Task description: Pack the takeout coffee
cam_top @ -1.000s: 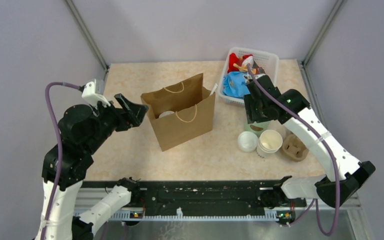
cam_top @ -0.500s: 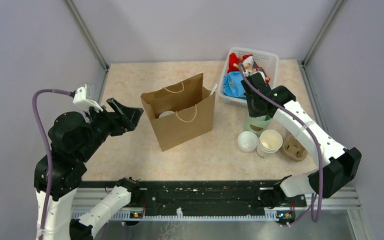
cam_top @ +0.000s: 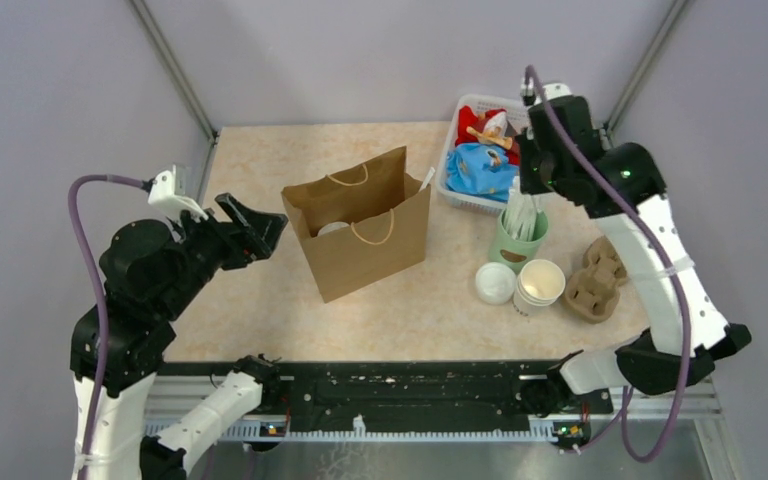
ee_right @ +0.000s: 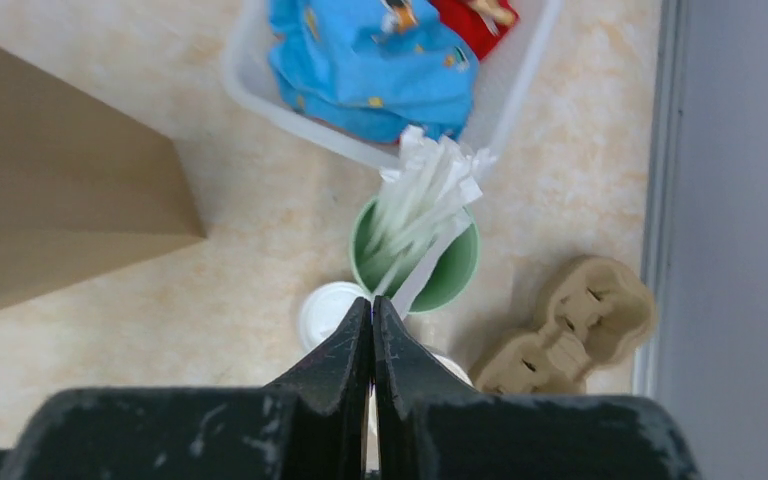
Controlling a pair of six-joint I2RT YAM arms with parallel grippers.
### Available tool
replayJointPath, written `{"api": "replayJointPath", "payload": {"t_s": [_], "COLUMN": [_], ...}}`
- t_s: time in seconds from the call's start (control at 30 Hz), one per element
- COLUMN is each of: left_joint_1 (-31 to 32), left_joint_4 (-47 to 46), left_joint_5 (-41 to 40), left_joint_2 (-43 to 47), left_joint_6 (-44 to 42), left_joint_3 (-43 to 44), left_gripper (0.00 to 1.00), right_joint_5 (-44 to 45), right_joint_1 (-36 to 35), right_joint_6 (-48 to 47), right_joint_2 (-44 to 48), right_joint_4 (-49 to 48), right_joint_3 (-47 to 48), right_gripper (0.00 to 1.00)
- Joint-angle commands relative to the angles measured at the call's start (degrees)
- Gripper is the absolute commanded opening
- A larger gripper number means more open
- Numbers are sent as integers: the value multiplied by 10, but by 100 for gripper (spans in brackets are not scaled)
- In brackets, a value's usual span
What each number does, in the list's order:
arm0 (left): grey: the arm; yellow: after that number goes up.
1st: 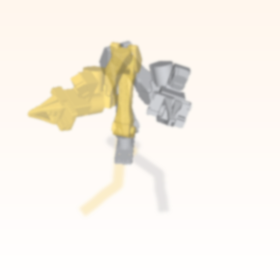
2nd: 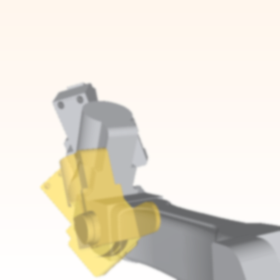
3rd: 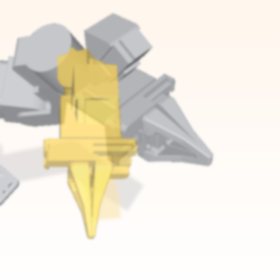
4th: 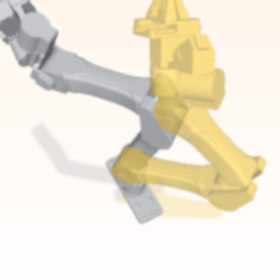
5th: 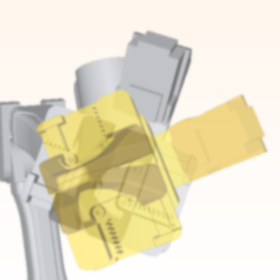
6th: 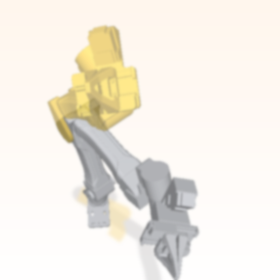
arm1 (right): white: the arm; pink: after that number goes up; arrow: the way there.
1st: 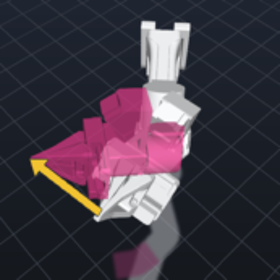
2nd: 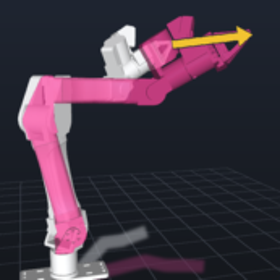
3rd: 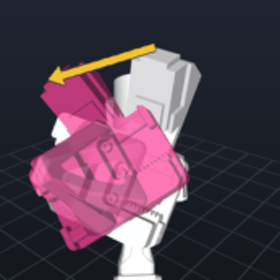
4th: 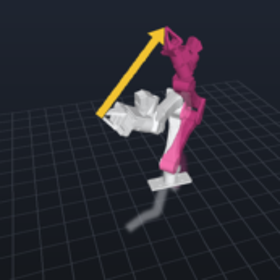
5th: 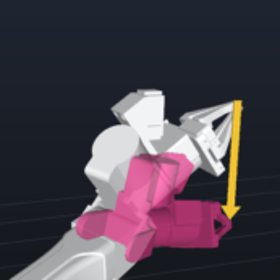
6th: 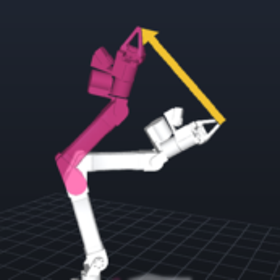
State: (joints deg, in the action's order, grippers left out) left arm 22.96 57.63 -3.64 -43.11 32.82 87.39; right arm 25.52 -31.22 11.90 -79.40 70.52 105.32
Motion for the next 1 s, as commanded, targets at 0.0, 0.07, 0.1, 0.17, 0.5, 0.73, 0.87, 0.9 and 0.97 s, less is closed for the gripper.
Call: {"api": "replayJointPath", "payload": {"t_s": [0.0,0.07,0.1,0.17,0.5,0.73,0.87,0.9,0.97], "left_joint_1": [0,0,0,0,0,0,-1,0,0], "left_joint_4": [-37,-41,-43,-48,-45,-43,-40,-39,-38], "left_joint_5": [11,11,11,11,-2,-7,-12,-13,-14], "left_joint_2": [-11,-15,-16,-20,-20,-17,-15,-15,-15], "left_joint_6": [-13,-17,-18,-19,-28,-27,-26,-26,-28], "left_joint_3": [-5,-5,-5,-5,5,2,3,4,7], "left_gripper": [82,82,82,82,83,83,83,83,83], "right_joint_5": [-109,-214,-267,-371,-565,-602,-605,-621,-625], "right_joint_1": [6,6,6,6,5,-5,-43,-52,-80], "right_joint_6": [-12,-7,5,33,133,133,117,122,133], "right_joint_2": [23,19,15,7,-17,-37,-62,-72,-92], "right_joint_4": [50,36,21,-17,-167,-183,-202,-220,-250], "right_joint_3": [153,220,249,286,243,193,147,132,120], "right_gripper": [0,0,0,0,0,0,0,0,0]}}
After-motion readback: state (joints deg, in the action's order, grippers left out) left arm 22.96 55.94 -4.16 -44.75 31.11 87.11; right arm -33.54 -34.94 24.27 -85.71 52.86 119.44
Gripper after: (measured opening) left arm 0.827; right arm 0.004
